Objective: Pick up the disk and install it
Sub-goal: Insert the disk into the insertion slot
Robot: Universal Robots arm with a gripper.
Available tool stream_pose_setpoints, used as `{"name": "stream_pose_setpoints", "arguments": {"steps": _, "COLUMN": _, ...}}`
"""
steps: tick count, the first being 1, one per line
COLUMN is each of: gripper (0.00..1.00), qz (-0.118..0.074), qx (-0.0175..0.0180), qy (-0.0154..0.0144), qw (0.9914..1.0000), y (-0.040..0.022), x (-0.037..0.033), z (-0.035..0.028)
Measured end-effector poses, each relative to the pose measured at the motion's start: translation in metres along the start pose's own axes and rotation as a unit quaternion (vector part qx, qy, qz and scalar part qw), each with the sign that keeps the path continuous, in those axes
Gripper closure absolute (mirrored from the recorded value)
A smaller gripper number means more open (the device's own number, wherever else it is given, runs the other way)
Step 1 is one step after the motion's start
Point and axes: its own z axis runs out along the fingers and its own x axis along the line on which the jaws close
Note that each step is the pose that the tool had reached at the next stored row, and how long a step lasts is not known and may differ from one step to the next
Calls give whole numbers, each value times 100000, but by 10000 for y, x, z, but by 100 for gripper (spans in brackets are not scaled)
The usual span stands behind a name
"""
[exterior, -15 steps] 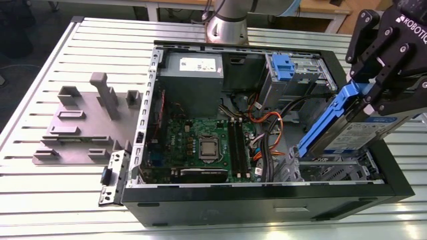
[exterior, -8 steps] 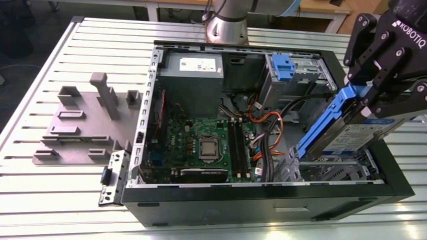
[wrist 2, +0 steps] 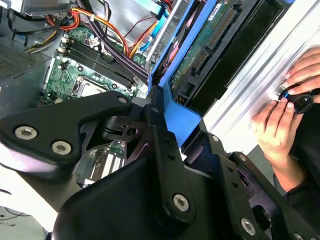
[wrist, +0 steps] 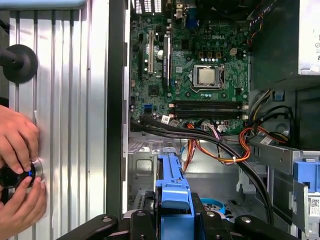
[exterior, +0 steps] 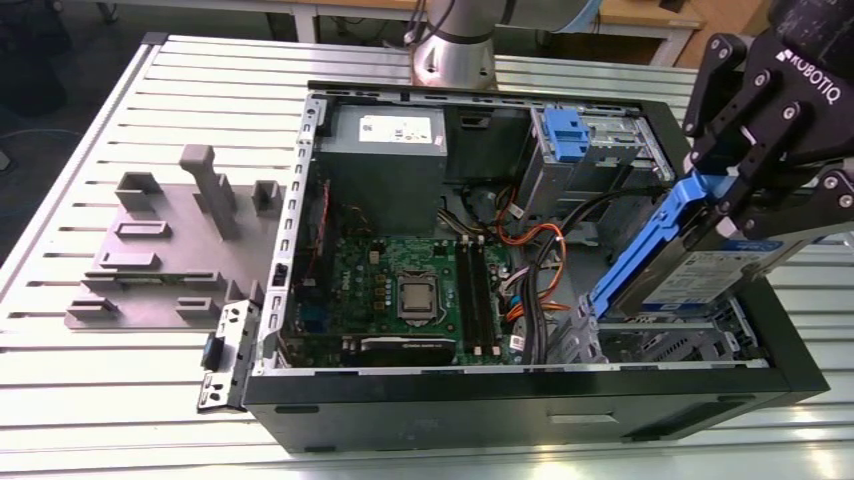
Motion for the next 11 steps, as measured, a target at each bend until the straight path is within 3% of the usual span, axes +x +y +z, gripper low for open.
{"name": "stream_pose_setpoints", "arguments": {"steps": 11, "gripper": 64, "qz": 4, "qx": -8, "qy": -2, "qw": 100000, "y": 1, "x": -11, "z": 44}}
